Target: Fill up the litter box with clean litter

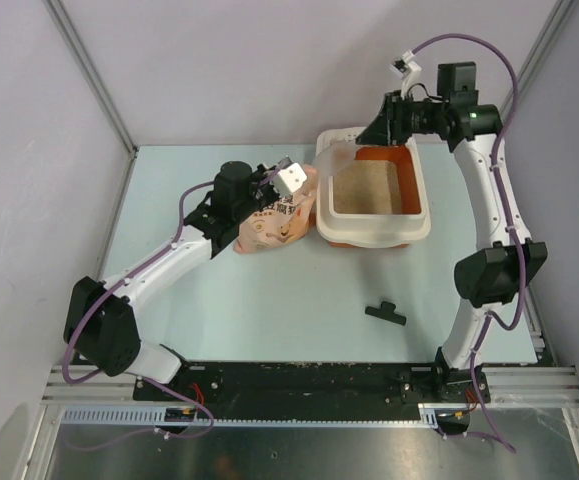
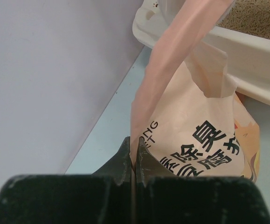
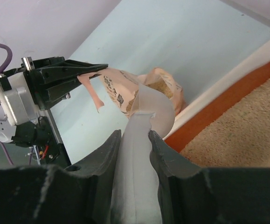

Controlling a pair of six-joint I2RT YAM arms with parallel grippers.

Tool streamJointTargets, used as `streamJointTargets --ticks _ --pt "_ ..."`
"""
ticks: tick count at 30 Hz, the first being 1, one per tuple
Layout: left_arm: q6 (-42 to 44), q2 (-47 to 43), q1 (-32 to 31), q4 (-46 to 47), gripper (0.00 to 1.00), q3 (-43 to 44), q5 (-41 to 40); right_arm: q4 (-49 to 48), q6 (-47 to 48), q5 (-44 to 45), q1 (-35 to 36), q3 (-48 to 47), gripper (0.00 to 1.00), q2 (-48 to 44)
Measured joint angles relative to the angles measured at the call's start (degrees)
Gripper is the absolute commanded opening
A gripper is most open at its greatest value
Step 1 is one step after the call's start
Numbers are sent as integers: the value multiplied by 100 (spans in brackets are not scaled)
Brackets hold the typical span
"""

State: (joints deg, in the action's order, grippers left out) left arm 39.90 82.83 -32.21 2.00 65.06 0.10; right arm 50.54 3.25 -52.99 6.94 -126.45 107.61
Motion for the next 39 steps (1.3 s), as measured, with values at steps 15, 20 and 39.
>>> streamJointTargets --ticks 15,20,39 --pt "-144 -116 2 -111 0 0 -103 778 800 1405 1300 -684 0 1211" --pt "-269 -428 15 -105 0 -247 -48 761 260 2505 1764 -800 0 1185" --pt "-846 -664 31 -39 0 -452 181 321 -1333 4127 2524 -122 0 1753"
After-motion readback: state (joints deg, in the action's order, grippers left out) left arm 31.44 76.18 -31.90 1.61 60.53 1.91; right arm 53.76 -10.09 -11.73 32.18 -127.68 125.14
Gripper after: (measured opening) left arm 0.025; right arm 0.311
